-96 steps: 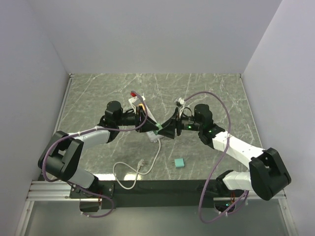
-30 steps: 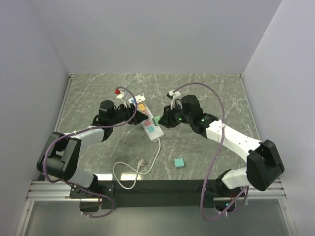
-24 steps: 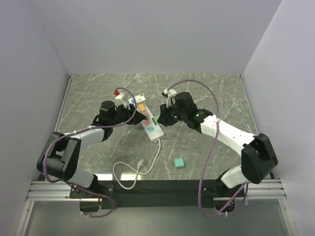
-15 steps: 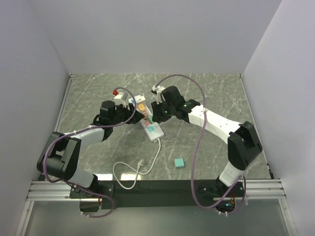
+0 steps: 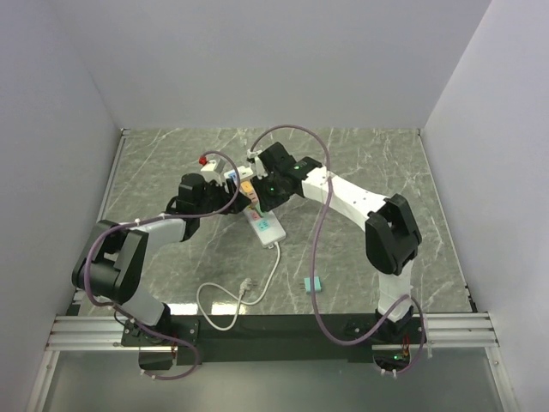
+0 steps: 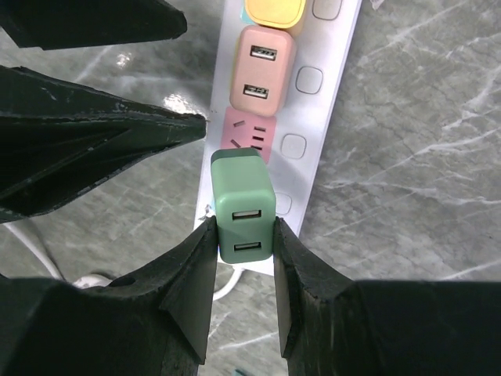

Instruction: Insert the plug

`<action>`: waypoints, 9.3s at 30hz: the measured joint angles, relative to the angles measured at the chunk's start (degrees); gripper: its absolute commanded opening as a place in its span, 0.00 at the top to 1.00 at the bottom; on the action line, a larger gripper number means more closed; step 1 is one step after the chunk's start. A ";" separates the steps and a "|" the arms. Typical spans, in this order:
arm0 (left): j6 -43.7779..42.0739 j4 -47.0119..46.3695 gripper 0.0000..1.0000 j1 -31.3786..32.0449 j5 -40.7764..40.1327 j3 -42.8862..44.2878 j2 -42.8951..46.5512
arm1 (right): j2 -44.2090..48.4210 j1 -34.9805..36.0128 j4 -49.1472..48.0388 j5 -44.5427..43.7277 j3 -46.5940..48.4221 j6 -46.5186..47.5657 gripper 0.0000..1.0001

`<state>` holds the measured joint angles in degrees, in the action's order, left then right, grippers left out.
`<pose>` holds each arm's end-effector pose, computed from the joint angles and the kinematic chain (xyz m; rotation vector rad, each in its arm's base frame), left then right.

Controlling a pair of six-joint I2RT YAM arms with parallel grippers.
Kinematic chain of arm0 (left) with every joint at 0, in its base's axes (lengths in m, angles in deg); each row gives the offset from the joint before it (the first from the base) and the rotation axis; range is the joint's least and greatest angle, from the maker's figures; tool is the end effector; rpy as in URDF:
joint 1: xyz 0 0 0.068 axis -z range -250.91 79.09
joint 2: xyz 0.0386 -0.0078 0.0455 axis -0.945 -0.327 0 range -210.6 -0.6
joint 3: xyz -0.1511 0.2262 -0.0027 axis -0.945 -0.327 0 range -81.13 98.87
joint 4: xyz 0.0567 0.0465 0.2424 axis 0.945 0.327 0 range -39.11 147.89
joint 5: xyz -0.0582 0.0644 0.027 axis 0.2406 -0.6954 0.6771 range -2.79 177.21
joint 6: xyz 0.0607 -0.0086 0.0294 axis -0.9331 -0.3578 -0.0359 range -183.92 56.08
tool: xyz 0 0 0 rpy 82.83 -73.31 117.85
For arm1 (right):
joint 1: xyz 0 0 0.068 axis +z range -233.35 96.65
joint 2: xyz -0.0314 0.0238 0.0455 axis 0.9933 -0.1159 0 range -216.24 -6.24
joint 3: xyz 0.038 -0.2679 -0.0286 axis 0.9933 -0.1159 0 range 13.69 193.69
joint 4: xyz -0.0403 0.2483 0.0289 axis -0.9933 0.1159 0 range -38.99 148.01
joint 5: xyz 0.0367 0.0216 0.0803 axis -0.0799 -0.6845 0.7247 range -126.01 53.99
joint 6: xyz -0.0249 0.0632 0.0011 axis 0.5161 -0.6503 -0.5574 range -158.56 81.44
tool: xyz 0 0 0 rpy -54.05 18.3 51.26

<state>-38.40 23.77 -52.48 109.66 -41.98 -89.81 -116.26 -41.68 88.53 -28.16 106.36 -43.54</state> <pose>0.3052 -0.1238 0.1856 0.1410 2.0418 -0.8767 0.3141 0.2895 0.2430 -0.8683 2.4395 0.4876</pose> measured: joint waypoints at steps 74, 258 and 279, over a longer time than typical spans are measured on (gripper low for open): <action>-3.41 2.14 0.36 -0.83 -4.35 1.38 -1.81 | -16.48 4.17 18.49 -12.79 23.71 -1.70 1.00; -8.50 -5.27 0.37 21.79 -15.15 -11.80 17.11 | 48.52 -1.38 -38.71 -14.51 -53.37 -13.70 0.13; -16.61 -13.33 0.31 46.51 -16.70 -11.26 1.44 | 79.41 -1.97 -36.46 -15.80 -66.75 -17.77 0.12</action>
<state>-55.01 10.44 -5.97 92.97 -53.23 -88.36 -36.85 -43.64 52.07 -43.96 39.60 -61.31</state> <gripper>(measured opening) 0.686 0.878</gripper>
